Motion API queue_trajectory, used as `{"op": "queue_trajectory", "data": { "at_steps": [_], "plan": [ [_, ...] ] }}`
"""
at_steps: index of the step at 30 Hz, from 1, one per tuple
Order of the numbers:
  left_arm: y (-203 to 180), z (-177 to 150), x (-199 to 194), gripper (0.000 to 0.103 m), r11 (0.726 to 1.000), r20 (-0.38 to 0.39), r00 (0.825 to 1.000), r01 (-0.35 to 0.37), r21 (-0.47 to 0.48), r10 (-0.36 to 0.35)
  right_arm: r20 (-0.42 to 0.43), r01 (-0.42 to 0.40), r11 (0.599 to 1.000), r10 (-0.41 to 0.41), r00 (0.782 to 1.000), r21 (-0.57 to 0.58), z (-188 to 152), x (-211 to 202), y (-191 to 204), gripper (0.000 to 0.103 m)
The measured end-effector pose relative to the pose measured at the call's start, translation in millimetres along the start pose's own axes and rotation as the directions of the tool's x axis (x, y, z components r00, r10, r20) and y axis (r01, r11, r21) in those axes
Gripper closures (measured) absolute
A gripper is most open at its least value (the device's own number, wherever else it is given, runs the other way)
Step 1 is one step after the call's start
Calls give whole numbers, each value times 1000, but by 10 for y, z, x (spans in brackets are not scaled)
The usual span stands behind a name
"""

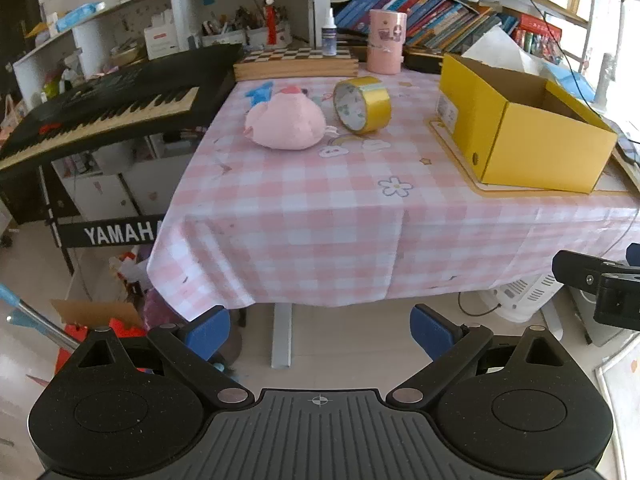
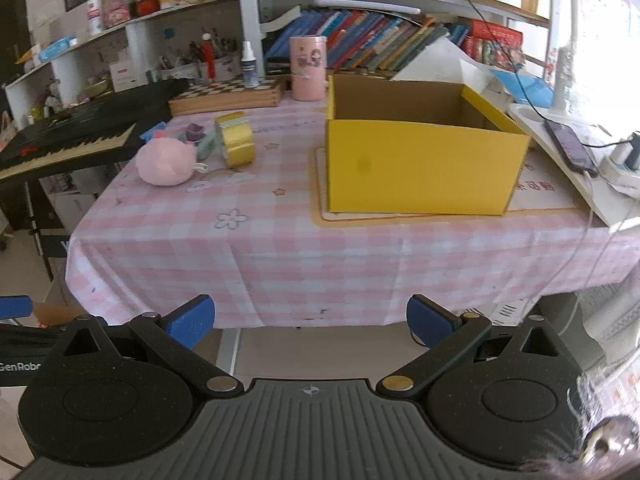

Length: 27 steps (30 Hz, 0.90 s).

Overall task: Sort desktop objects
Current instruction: 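Move both tools toward the plush pig and tape roll on the table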

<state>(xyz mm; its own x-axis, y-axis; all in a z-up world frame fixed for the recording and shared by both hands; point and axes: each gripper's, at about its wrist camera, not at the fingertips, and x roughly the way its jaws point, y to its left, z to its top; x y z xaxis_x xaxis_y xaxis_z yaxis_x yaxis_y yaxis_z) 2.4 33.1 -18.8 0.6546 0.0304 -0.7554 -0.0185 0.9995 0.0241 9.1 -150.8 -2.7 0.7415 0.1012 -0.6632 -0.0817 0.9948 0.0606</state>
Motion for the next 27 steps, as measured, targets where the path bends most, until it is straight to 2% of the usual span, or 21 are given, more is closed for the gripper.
{"op": "queue_trajectory", "data": {
  "at_steps": [14, 22, 27],
  "plan": [
    [245, -1, 12, 5, 999, 0, 1000, -25, -43, 25, 12, -75, 997, 75, 997, -30, 68, 51, 271, 0],
    [313, 16, 53, 5, 998, -2, 1000, -27, -48, 27, 21, -81, 996, 82, 996, -43, 144, 119, 387, 0],
    [404, 59, 100, 5, 998, -8, 999, -35, -60, 35, 25, -112, 992, 114, 993, -54, 228, 213, 465, 2]
  ]
}}
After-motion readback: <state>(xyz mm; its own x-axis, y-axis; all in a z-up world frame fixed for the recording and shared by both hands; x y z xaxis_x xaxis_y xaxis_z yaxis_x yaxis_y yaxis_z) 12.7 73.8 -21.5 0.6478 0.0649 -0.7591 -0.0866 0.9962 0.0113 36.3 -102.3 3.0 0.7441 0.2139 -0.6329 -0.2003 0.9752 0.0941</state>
